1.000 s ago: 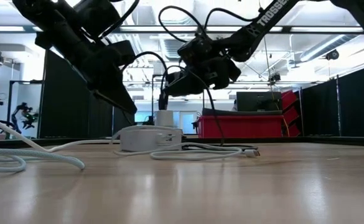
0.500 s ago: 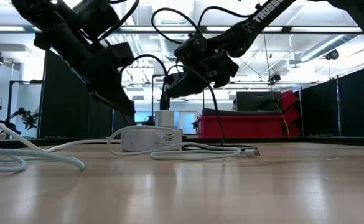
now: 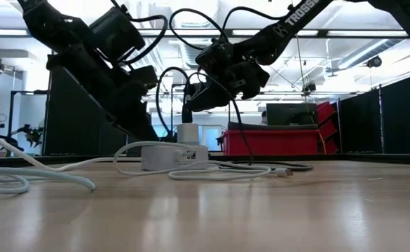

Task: Insert USB
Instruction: Insert the black USB cable into the top white outlet extension

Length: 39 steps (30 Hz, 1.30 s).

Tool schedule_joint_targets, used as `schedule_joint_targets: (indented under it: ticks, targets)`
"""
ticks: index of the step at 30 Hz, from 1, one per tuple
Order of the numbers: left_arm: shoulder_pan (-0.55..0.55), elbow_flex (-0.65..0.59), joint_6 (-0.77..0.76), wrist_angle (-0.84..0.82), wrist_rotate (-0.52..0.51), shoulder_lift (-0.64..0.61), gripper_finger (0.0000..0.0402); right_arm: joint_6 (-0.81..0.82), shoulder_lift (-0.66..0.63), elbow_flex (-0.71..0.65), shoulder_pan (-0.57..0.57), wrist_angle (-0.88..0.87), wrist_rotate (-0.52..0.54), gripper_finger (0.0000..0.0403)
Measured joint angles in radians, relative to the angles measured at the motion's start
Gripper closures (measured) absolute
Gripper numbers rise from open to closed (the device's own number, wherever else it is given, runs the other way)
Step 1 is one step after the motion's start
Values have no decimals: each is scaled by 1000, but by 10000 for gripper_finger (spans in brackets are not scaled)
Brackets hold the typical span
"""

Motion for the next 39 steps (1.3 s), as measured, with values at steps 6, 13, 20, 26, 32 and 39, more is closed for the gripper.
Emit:
schedule_joint_targets:
  ticks: [6, 13, 20, 26, 32, 39]
  targets:
    - [3, 0, -9, -1, 5, 0, 299, -27, -7, -29, 1, -16, 26, 394]
    - [3, -2, -19, -1, 8, 0, 299, 2, -9, -40, 7, -1, 62, 394]
    - [5, -3, -24, -2, 11, 0, 299, 20, -19, -40, 13, -12, 80, 390]
    - [5, -4, -22, -1, 14, 0, 299, 93, -65, -53, 17, -45, 126, 284]
    - [6, -4, -19, 5, 15, -2, 299, 69, -161, -48, 19, -115, 177, 196]
    - [28, -6, -7, 53, -28, 0, 299, 61, -292, -46, 20, -276, 303, 173]
